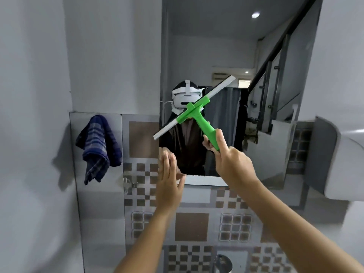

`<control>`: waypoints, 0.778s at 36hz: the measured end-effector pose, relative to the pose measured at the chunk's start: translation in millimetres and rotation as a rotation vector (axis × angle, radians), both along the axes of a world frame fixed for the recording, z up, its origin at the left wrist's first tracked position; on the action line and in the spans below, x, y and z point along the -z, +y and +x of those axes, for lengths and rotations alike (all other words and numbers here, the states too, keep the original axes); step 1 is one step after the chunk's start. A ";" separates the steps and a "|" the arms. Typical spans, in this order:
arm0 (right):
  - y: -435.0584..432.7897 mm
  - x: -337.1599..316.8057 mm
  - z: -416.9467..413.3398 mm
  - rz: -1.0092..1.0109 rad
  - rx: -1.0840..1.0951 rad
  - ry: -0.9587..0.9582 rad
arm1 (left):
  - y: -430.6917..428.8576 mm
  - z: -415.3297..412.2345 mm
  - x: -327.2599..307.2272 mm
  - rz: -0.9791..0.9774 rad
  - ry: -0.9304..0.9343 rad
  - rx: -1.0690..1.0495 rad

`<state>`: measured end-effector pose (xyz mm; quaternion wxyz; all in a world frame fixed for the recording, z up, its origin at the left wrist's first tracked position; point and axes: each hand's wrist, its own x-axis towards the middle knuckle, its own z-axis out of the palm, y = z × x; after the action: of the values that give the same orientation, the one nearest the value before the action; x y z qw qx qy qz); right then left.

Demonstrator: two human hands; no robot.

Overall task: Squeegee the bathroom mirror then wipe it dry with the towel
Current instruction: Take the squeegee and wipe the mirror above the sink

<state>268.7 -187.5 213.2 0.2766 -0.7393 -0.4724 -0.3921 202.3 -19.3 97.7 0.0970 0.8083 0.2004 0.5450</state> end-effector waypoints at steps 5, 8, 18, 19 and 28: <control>-26.5 -28.5 29.6 -0.074 0.009 -0.263 | -5.0 6.2 10.4 -0.039 -0.032 -0.021; -32.4 -47.9 40.5 -0.107 0.050 -0.427 | 3.9 -3.3 8.3 -0.020 -0.026 -0.038; -38.8 -49.3 58.1 -0.045 -0.042 -0.436 | 27.9 -19.8 -0.4 0.020 -0.014 -0.083; -42.4 -44.9 60.9 -0.048 -0.055 -0.397 | 29.1 -20.0 0.3 0.015 -0.003 -0.098; -102.0 -11.5 105.7 -0.043 -0.041 -0.193 | -15.7 10.9 -5.7 -0.008 0.055 -0.077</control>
<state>374.4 -289.5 224.7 0.2220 -0.6939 -0.5202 -0.4456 213.1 -35.0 103.4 0.0737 0.8143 0.2364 0.5250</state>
